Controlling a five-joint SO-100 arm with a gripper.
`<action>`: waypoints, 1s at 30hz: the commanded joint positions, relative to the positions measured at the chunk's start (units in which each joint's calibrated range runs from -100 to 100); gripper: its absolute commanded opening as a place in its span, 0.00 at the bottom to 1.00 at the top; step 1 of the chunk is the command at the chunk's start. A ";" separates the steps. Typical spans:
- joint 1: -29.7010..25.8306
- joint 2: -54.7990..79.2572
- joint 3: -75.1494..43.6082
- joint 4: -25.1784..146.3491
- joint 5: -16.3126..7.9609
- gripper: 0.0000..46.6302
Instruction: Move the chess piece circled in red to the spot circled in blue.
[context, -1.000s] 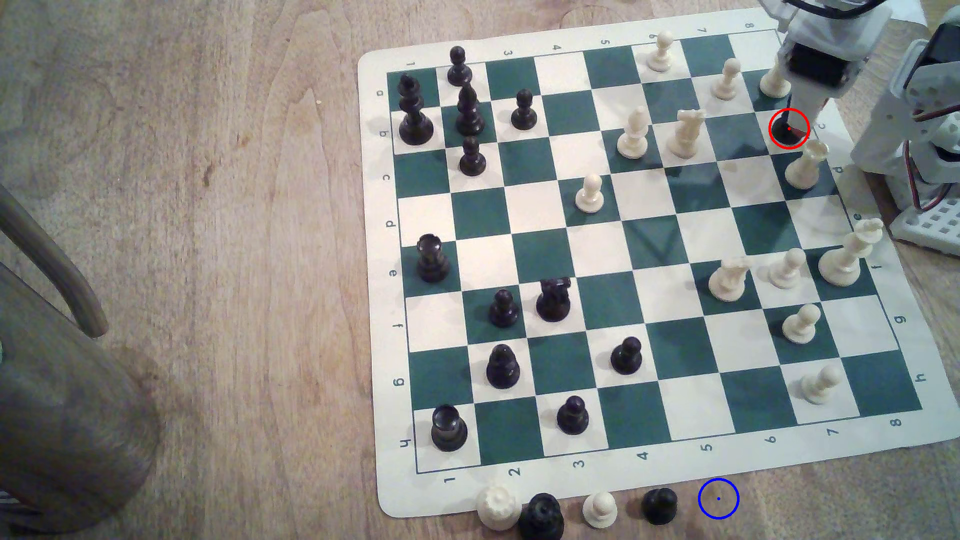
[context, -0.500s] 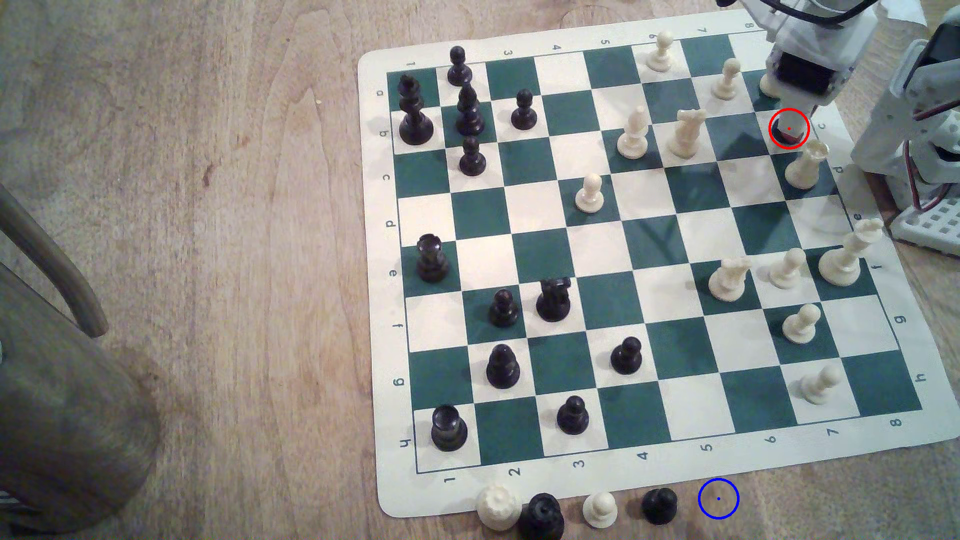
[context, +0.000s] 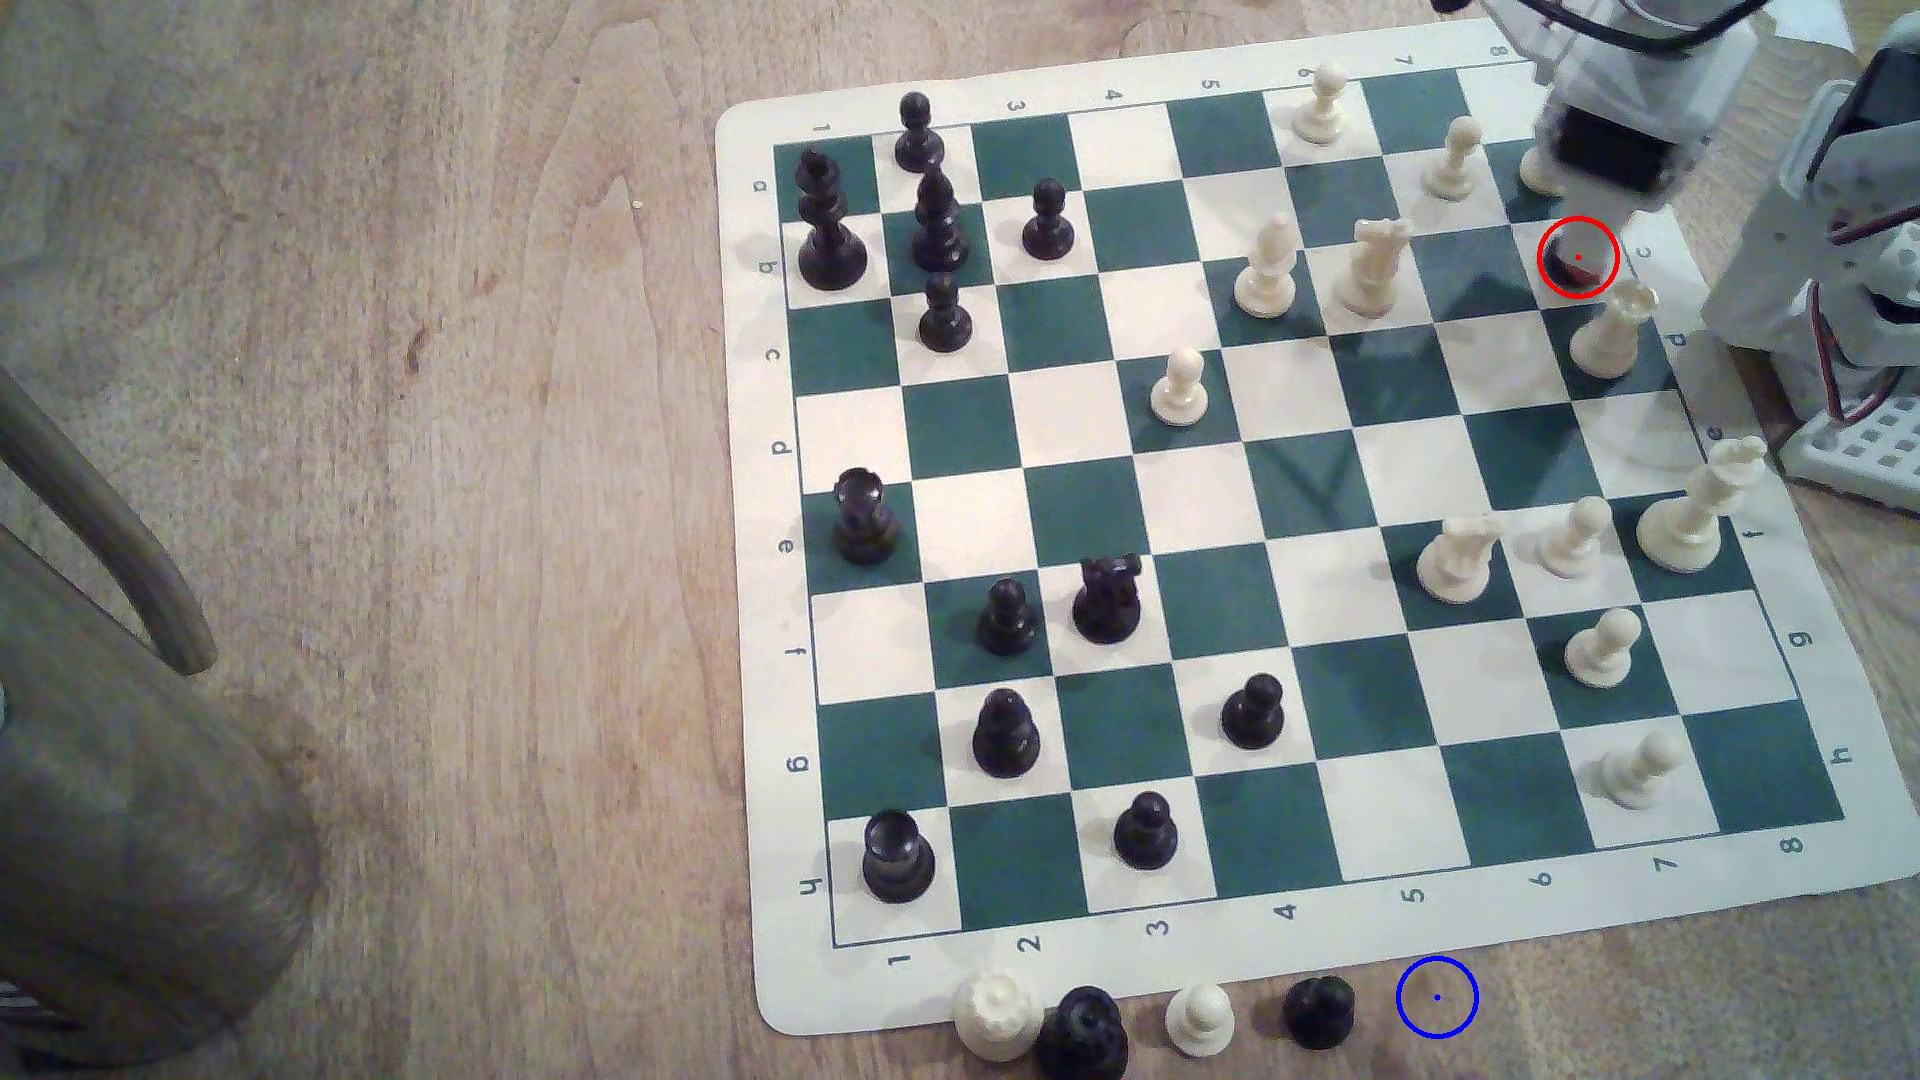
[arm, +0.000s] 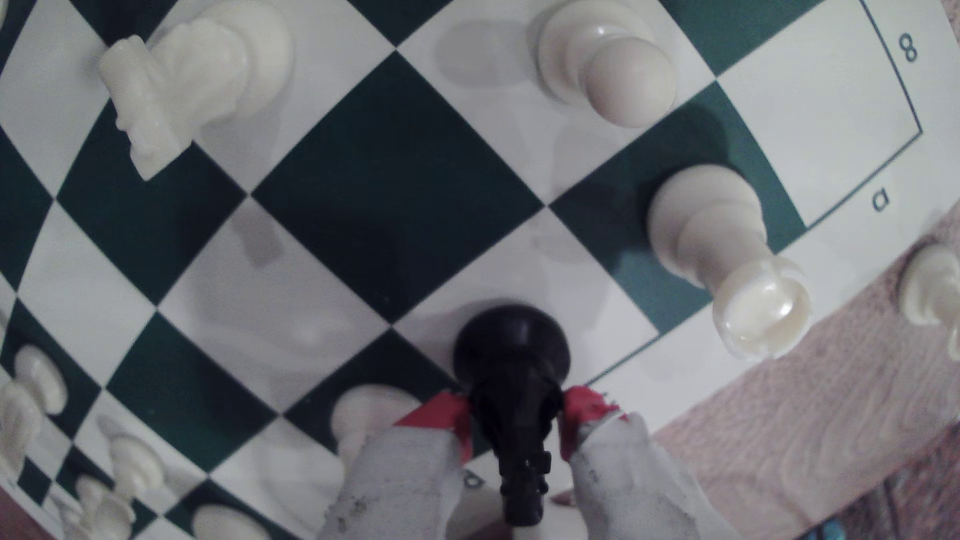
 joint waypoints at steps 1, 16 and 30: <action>-1.33 -4.45 -5.35 4.41 -0.73 0.00; -23.54 3.36 -44.42 21.45 -9.43 0.00; -49.59 23.99 -65.64 21.12 -14.11 0.00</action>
